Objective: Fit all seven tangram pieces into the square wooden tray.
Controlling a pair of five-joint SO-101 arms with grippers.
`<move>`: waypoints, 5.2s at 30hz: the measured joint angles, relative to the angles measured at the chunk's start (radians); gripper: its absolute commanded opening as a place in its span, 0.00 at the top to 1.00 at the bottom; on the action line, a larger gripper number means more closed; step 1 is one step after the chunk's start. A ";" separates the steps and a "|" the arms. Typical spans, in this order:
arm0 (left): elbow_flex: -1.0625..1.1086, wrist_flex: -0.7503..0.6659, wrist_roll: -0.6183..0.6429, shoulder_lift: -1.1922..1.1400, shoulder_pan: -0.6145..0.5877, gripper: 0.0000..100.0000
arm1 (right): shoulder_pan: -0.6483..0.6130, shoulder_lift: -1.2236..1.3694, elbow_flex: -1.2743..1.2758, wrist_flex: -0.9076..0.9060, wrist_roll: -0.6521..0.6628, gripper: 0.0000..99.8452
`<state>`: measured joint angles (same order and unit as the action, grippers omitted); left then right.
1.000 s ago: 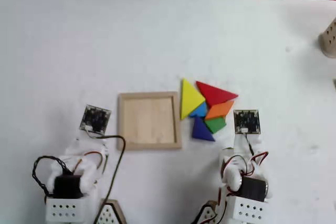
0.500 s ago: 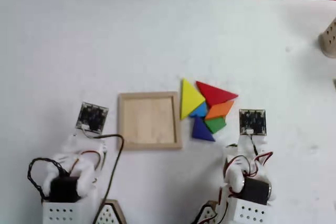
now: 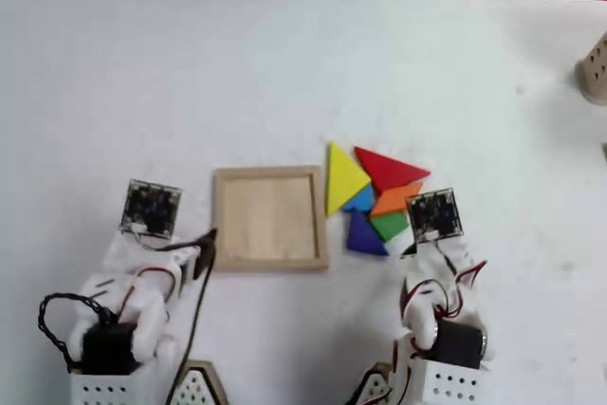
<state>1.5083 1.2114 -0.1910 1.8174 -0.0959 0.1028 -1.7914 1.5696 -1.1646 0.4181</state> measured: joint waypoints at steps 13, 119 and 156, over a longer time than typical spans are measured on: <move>0.012 -0.017 0.018 -0.009 -0.101 0.73 | -0.023 0.066 -0.230 0.000 0.000 0.98; -0.181 -0.359 0.044 -0.904 -0.117 0.61 | 0.002 1.676 -1.293 -0.173 0.110 0.97; -0.181 -0.359 0.044 -0.904 -0.117 0.61 | 0.018 1.593 -0.790 0.005 0.322 0.98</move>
<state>1.3272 0.8523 -0.1465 0.9137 -0.2125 0.1212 -0.1987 0.7795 -1.1600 0.7403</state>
